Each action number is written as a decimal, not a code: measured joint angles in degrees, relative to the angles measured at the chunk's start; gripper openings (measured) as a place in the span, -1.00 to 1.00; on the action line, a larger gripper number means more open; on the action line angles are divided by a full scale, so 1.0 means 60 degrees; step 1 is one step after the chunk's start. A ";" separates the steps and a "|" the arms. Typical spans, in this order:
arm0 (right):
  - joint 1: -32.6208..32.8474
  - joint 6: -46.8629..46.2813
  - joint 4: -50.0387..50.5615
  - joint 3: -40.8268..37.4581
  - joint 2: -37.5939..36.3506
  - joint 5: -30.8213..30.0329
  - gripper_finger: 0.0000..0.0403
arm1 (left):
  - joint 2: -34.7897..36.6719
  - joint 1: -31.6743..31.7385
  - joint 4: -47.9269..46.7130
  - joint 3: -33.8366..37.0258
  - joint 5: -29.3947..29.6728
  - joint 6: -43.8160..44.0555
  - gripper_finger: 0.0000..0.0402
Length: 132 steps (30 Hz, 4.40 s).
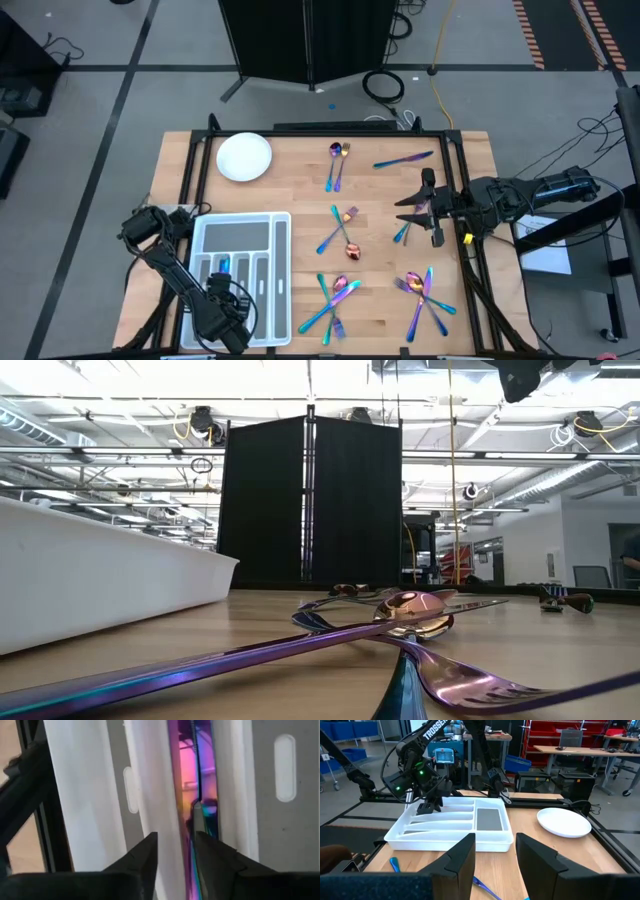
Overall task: Sort silverware
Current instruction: Put the iridescent blue knife in the silverware tray
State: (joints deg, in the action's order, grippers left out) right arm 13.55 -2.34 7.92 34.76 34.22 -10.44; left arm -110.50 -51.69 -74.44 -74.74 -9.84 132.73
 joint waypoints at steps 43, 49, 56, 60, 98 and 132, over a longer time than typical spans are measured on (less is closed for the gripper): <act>0.0010 -0.5204 0.3863 -0.0416 0.0758 0.0005 -0.35 | 0.0011 0.5523 0.4248 -0.2048 0.5434 -1.7335 -0.15; 0.0046 -0.6073 0.4241 -0.0747 0.0822 0.0004 -0.35 | 0.0011 0.7168 0.6341 -0.2048 0.4847 -1.9914 -0.15; 0.0404 -0.6798 0.4290 -0.1181 0.0821 0.0009 -0.35 | 0.0011 0.9243 0.9052 -0.2048 0.2649 -2.1170 -0.15; 0.0548 -0.7036 0.4396 -0.1206 0.0820 0.0005 -0.35 | 0.0011 1.0313 1.0600 -0.2048 0.1350 -2.1249 -0.15; 0.0556 -0.6407 0.4794 -0.1217 0.0838 -0.0505 -0.35 | -0.6969 1.2327 0.9734 -0.9785 -0.0409 -1.6948 -0.19; -0.2906 -0.5103 0.6117 0.0904 0.0809 -0.3210 -0.91 | -0.5153 1.2280 0.6751 -0.9785 -0.0460 -1.8886 -0.96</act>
State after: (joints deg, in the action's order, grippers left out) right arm -3.89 -32.95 44.62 40.19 39.07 -29.70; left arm -141.42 21.99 -33.93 -133.45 -12.60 19.41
